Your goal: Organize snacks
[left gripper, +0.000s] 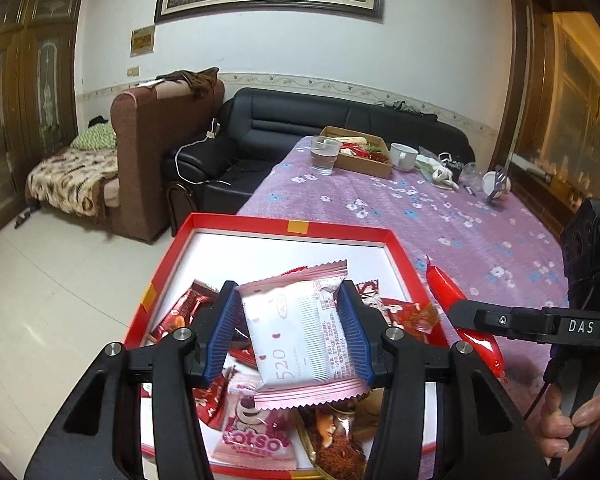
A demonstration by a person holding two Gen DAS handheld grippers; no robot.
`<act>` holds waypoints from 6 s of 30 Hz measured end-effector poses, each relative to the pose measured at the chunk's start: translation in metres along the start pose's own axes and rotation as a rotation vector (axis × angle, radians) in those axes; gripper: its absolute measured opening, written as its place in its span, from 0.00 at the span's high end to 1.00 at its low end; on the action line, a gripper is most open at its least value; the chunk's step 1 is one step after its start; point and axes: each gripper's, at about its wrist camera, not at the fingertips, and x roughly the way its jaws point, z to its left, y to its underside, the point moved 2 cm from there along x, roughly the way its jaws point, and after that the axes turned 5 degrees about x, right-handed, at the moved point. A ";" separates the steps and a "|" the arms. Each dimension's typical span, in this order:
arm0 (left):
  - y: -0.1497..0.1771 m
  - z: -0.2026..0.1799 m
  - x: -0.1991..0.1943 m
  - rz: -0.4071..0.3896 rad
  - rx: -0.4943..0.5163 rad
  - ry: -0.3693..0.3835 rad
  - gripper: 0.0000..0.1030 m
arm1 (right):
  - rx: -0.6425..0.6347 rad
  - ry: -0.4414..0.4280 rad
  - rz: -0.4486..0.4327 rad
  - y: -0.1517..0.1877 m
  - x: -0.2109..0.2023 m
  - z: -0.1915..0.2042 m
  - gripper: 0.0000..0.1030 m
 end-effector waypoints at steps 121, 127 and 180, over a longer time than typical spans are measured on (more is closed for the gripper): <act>0.016 0.044 0.029 0.047 0.114 -0.335 0.38 | -0.454 0.291 0.181 0.046 0.074 0.056 0.24; 0.017 0.045 0.030 0.053 0.120 -0.337 0.38 | -0.447 0.283 0.184 0.036 0.087 0.057 0.24; -0.002 -0.024 -0.021 -0.036 0.187 -0.214 0.17 | -0.300 0.267 -0.066 0.015 -0.044 0.036 0.25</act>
